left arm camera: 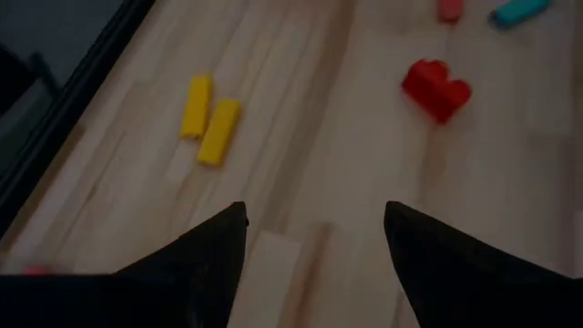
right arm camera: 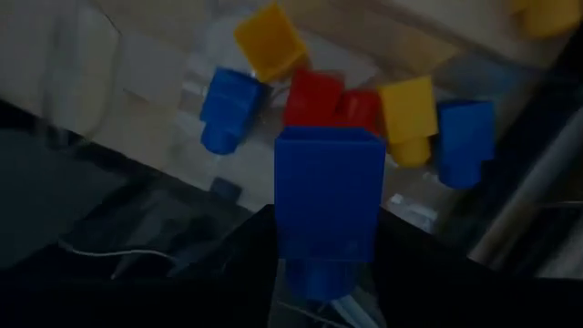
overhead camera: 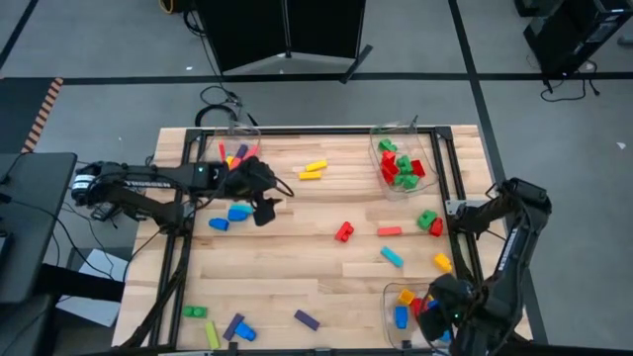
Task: Sort blocks by size
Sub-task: Put the blue 1 stud game piece into the bottom transparent bin
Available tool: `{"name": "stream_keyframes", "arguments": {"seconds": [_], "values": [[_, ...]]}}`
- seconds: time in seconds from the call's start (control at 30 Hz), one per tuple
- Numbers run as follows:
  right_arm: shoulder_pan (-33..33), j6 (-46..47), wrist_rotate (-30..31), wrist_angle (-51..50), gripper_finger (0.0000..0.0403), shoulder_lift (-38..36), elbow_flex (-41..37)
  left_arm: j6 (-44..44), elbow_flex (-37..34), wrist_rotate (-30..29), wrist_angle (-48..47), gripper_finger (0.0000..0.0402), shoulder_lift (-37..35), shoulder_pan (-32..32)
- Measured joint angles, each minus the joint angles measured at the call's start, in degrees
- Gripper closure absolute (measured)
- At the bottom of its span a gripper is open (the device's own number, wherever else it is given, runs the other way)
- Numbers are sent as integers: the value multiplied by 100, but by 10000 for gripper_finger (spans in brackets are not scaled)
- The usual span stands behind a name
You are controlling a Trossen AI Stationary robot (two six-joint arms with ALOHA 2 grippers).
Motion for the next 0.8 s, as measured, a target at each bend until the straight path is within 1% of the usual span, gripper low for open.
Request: {"name": "stream_keyframes", "arguments": {"seconds": [0.07, 0.23, 0.5, 0.6, 0.8], "values": [[58, 11, -5, 352, 247, -15, -293, 0, 0, -2, 89, 136, 0, -87], [94, 86, -236, 1015, 247, -28, -967, 0, 0, -3, 322, 136, 0, -260], [116, 36, -232, 1728, 245, -35, -1622, 0, 0, -4, 495, 136, 0, -303], [111, 33, -234, 2024, 243, -37, -1753, 2, 0, -4, 495, 136, 0, -303], [111, 0, -234, 2033, 219, -90, -1696, 2, 0, -4, 497, 136, 0, -303]]}}
